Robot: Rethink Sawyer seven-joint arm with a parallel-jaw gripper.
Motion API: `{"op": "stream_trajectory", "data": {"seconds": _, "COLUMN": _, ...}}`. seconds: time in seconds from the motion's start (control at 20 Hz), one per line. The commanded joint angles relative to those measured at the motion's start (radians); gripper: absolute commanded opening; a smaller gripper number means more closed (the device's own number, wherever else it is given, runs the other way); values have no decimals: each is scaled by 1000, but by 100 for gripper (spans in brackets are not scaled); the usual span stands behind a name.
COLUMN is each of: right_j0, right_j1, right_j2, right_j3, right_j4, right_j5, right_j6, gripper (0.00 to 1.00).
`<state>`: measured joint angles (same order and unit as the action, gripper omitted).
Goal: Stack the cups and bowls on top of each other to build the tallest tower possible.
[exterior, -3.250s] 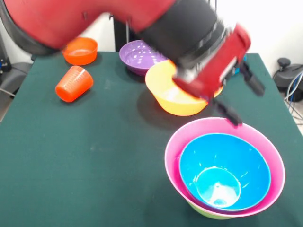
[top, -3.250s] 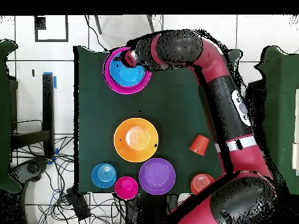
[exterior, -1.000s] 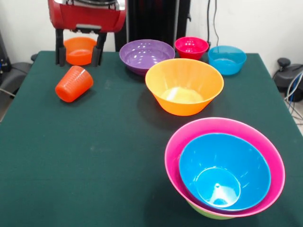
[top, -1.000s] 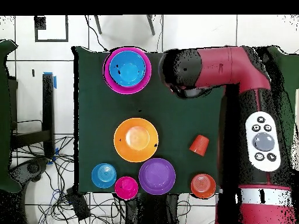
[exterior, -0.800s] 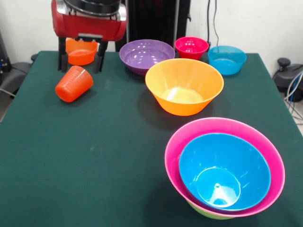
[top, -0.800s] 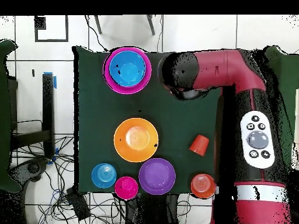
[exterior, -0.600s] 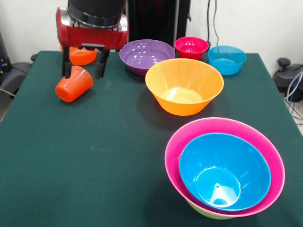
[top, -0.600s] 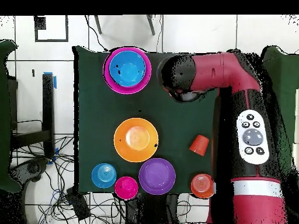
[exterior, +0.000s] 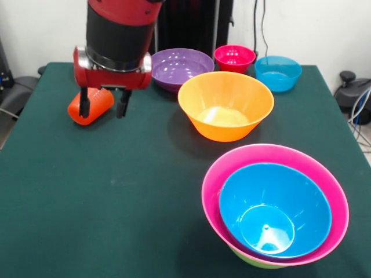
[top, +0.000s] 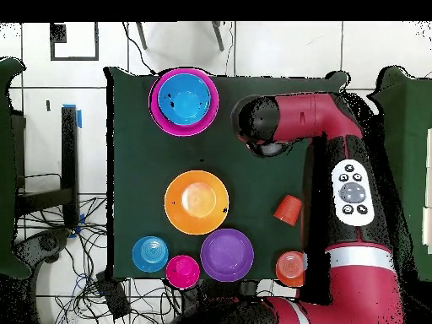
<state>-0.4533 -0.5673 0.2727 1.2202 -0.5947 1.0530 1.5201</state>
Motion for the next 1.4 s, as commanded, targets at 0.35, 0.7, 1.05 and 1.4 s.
{"op": "stream_trajectory", "data": {"seconds": 0.35, "right_j0": 87, "right_j1": -63, "right_j2": -47, "right_j3": 269, "right_j4": 108, "right_j5": -54, "right_j6": 205, "gripper": 100}}
{"op": "stream_trajectory", "data": {"seconds": 0.7, "right_j0": 78, "right_j1": -136, "right_j2": 34, "right_j3": 413, "right_j4": 334, "right_j5": -30, "right_j6": 198, "gripper": 100}}
{"op": "stream_trajectory", "data": {"seconds": 1.05, "right_j0": 124, "right_j1": -116, "right_j2": 19, "right_j3": 434, "right_j4": 434, "right_j5": -103, "right_j6": 224, "gripper": 100}}
{"op": "stream_trajectory", "data": {"seconds": 1.4, "right_j0": 162, "right_j1": -16, "right_j2": -24, "right_j3": 389, "right_j4": 403, "right_j5": -249, "right_j6": 226, "gripper": 100}}
